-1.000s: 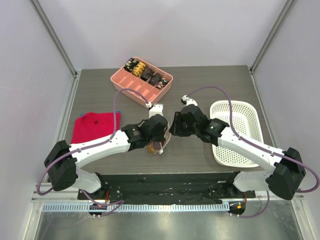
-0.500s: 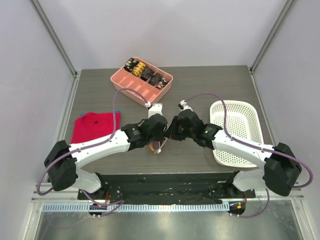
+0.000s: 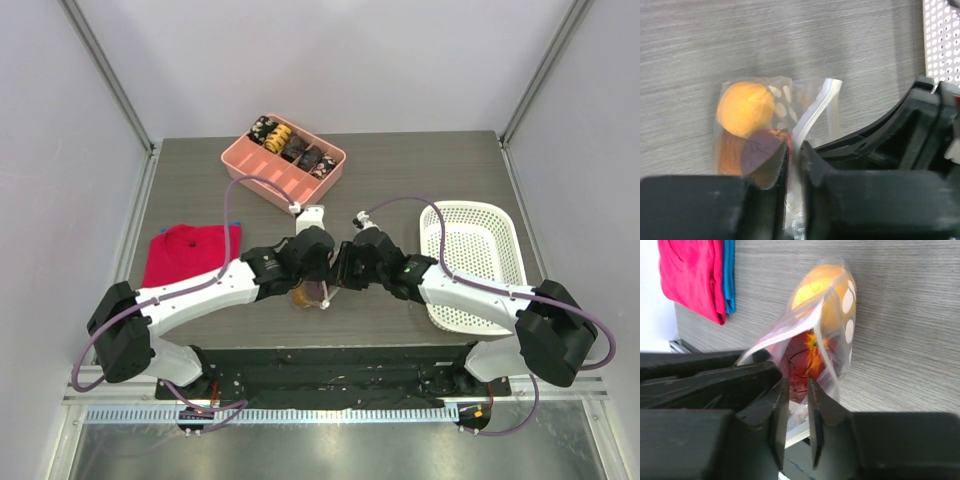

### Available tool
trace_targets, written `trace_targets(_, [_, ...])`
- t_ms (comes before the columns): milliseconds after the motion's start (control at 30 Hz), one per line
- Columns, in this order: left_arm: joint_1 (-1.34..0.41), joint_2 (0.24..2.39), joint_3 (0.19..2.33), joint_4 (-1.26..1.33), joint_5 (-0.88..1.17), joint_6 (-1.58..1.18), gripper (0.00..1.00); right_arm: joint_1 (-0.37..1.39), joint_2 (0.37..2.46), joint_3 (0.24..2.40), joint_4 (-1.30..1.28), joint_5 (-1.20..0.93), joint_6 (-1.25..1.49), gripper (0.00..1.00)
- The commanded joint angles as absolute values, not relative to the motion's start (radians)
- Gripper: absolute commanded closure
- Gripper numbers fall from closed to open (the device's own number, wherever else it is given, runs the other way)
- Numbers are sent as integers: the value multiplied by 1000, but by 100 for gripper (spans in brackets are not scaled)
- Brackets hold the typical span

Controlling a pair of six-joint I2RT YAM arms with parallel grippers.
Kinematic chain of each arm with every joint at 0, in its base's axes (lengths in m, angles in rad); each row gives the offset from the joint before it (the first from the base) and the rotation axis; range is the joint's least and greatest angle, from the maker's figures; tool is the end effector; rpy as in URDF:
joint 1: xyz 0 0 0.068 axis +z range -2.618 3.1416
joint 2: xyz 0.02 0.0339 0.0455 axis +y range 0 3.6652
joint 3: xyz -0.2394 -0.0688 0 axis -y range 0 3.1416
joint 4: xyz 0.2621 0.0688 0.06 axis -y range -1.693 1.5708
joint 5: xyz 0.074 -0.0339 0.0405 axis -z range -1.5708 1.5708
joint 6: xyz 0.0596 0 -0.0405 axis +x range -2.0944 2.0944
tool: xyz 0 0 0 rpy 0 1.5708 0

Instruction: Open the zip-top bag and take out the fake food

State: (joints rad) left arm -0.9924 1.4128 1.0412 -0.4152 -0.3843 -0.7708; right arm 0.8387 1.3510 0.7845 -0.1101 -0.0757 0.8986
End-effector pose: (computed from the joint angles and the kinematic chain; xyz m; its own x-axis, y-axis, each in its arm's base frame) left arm 0.2044 -0.2721 0.2191 -0.7177 -0.0822 -0.6915 0.1833 0.9357 -0.3015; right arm 0.2140 0.2449 0.1736 -0.8718 0.1972 -0.4485 -0.1589 0.7521 0.6396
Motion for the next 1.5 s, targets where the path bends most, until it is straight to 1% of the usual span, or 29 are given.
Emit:
trace_targets(0, [-989, 1338, 1040, -380, -411, -770, 54, 845, 1354, 770, -64, -101, 873, 69])
trace_targets(33, [-989, 1297, 1029, -380, -423, -773, 47, 844, 1353, 764, -63, -98, 873, 67])
trace_targets(100, [-988, 1257, 997, -402, -451, -779, 36, 844, 1350, 755, -58, -100, 867, 64])
trace_targets(167, [-988, 1203, 980, -435, -472, -799, 35, 844, 1348, 750, -46, -107, 864, 62])
trace_targets(200, [-988, 1187, 957, -465, -480, -810, 44, 844, 1345, 743, -40, -112, 859, 62])
trace_targets(300, [-980, 1151, 914, -492, -485, -871, 71, 842, 1350, 726, -5, -132, 848, 53])
trace_targets(400, [-974, 1164, 865, -512, -476, -914, 85, 842, 1361, 704, 82, -172, 848, 48])
trace_targets(467, [-968, 1180, 832, -499, -463, -933, 87, 844, 1368, 692, 121, -192, 857, 47])
trace_targets(500, [-960, 1195, 822, -489, -465, -936, 90, 844, 1368, 681, 136, -202, 859, 46])
trace_targets(700, [-927, 1235, 796, -449, -485, -923, 95, 844, 1407, 670, 215, -238, 867, 45])
trace_targets(833, [-925, 1267, 770, -414, -497, -919, 96, 842, 1430, 652, 276, -247, 877, 45])
trace_targets(967, [-922, 1305, 758, -391, -491, -927, 98, 842, 1457, 617, 368, -230, 897, 47])
trace_targets(1067, [-922, 1313, 733, -364, -500, -931, 98, 842, 1486, 594, 429, -221, 917, 54])
trace_targets(1100, [-920, 1315, 729, -356, -500, -931, 98, 842, 1496, 583, 471, -224, 923, 60])
trace_targets(1133, [-919, 1319, 723, -350, -502, -931, 98, 844, 1517, 577, 492, -225, 931, 62])
trace_targets(1333, [-919, 1353, 715, -334, -497, -934, 99, 844, 1566, 529, 620, -203, 953, 67])
trace_targets(1433, [-919, 1358, 698, -324, -494, -942, 99, 842, 1563, 518, 637, -186, 947, 67])
trace_targets(1467, [-919, 1358, 687, -319, -494, -948, 99, 844, 1563, 518, 635, -183, 942, 62])
